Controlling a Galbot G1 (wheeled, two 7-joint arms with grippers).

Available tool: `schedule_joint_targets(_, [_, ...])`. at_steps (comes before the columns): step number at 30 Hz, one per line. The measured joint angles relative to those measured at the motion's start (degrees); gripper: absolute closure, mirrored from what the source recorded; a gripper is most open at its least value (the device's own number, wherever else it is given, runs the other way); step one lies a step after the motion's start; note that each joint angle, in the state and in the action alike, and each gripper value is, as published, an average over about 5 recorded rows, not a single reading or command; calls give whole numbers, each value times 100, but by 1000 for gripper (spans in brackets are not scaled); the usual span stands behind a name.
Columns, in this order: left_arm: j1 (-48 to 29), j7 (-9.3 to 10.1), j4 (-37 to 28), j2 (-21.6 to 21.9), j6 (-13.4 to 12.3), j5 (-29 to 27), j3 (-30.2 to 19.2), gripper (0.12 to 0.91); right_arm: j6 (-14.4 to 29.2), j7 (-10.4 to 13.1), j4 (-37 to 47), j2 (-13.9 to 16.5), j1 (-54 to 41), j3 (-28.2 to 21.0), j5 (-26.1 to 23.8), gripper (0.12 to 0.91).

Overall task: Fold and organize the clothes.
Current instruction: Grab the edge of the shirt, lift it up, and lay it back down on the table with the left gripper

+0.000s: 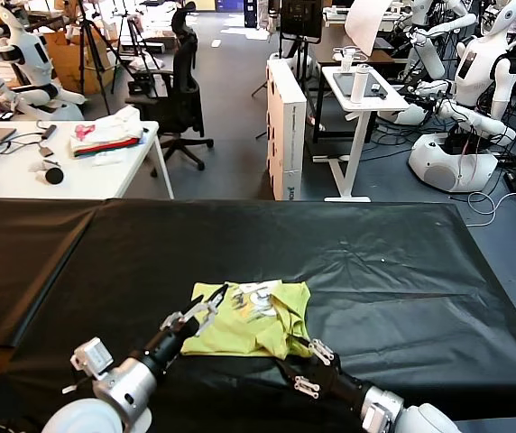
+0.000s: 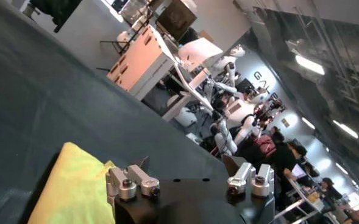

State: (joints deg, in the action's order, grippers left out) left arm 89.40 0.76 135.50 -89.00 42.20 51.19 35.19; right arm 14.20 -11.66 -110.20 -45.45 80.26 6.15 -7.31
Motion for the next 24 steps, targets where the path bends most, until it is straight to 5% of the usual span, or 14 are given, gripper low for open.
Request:
schedule_joint_targets(7, [5, -3, 6, 0, 0, -7, -8, 123, 10, 37, 22, -19, 44, 61, 20, 802])
schedule_joint_targets(10, [8, -7, 3, 2, 0, -16, -10, 123, 9, 41, -18, -3, 102, 127, 49, 883])
schedule_joint_targets(24, [25, -36, -55, -1, 0, -32, -21, 123, 41, 141, -67, 219, 508, 580, 363, 887])
